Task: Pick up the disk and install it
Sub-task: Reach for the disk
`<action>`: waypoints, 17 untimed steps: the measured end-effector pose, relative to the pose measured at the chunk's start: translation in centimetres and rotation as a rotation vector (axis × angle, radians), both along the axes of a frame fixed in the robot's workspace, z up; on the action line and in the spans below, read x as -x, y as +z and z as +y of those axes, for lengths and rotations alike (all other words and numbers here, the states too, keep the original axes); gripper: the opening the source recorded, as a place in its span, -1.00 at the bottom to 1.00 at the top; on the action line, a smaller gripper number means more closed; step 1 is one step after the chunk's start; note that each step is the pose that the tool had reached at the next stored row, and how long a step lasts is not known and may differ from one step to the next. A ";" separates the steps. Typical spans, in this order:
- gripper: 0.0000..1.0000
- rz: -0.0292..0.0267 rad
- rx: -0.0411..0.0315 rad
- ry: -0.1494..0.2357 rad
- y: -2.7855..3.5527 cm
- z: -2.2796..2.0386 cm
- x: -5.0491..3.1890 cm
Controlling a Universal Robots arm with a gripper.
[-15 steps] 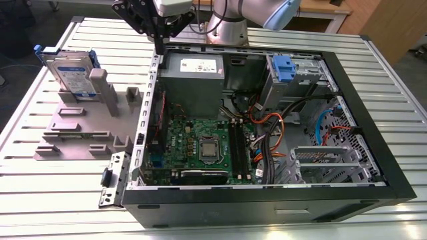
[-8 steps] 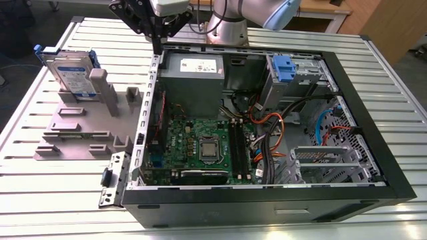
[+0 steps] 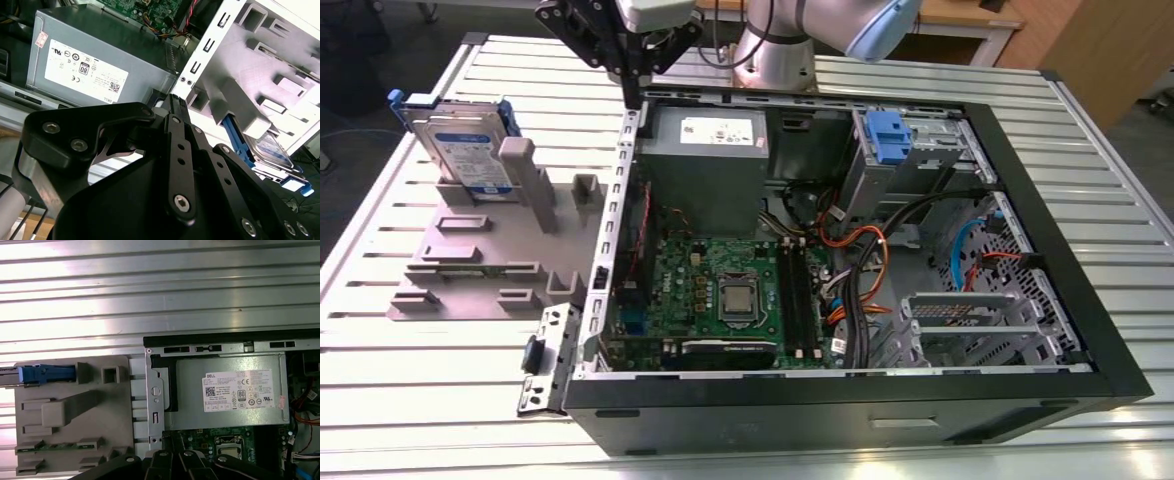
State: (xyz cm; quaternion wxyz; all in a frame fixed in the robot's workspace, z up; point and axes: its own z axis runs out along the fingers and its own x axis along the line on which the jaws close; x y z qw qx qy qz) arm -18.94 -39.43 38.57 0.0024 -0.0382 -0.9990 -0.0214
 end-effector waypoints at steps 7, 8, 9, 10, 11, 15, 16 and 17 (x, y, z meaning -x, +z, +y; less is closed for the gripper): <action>-0.79 0.0000 0.0000 0.000 0.00 0.00 0.26; -0.79 0.0000 0.0000 0.000 0.00 0.00 0.28; -0.79 0.0000 0.0000 0.000 0.00 0.00 0.30; -0.79 0.0000 0.0001 0.000 0.00 0.00 0.32; -0.79 0.0000 0.0000 0.000 0.00 0.00 0.35; -0.79 0.0000 0.0000 0.000 0.00 0.00 0.44; -0.79 0.0000 0.0000 0.000 0.00 0.00 0.46; -0.79 0.0000 0.0000 0.000 -0.01 0.00 0.48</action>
